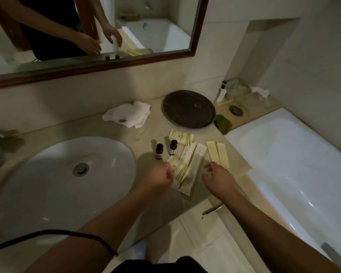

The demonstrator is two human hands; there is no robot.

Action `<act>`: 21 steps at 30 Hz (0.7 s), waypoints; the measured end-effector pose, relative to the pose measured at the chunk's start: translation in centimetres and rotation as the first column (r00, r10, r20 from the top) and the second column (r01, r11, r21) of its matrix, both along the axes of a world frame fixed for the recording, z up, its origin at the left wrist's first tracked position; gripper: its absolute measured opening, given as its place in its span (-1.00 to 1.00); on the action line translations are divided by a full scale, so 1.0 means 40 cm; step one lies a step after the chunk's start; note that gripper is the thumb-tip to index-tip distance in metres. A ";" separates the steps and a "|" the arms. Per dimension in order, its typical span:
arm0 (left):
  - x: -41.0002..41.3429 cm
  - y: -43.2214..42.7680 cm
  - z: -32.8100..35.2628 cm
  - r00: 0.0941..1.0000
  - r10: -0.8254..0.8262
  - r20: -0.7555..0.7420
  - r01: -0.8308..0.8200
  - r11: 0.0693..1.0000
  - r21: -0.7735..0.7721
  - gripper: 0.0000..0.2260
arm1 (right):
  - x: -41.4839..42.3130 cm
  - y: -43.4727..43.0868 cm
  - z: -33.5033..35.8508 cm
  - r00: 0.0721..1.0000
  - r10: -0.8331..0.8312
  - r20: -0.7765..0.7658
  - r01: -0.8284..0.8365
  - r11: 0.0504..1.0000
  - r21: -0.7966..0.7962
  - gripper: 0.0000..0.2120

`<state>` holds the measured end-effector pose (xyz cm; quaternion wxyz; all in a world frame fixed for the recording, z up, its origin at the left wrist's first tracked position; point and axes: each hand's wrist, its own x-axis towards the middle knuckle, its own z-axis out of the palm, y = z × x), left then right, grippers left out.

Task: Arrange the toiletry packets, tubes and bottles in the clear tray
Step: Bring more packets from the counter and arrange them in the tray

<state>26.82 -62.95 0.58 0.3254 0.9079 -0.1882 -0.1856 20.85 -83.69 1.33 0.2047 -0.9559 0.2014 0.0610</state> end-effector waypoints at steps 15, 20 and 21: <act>0.034 -0.250 -0.011 0.990 0.112 0.084 -0.121 0.987 0.105 -0.84 | 0.140 -0.244 -0.101 0.988 -0.143 -0.061 0.139 0.989 -0.053 -0.45; 0.034 -0.280 -0.039 0.921 0.355 0.159 -0.383 0.902 0.200 -0.78 | 0.200 -0.256 -0.118 0.994 0.112 0.019 -0.112 0.994 0.015 -0.51; 0.033 -0.275 -0.048 0.898 0.399 0.186 -0.434 0.871 0.232 -0.74 | 0.221 -0.253 -0.115 0.983 0.181 0.034 -0.182 0.983 0.020 -0.53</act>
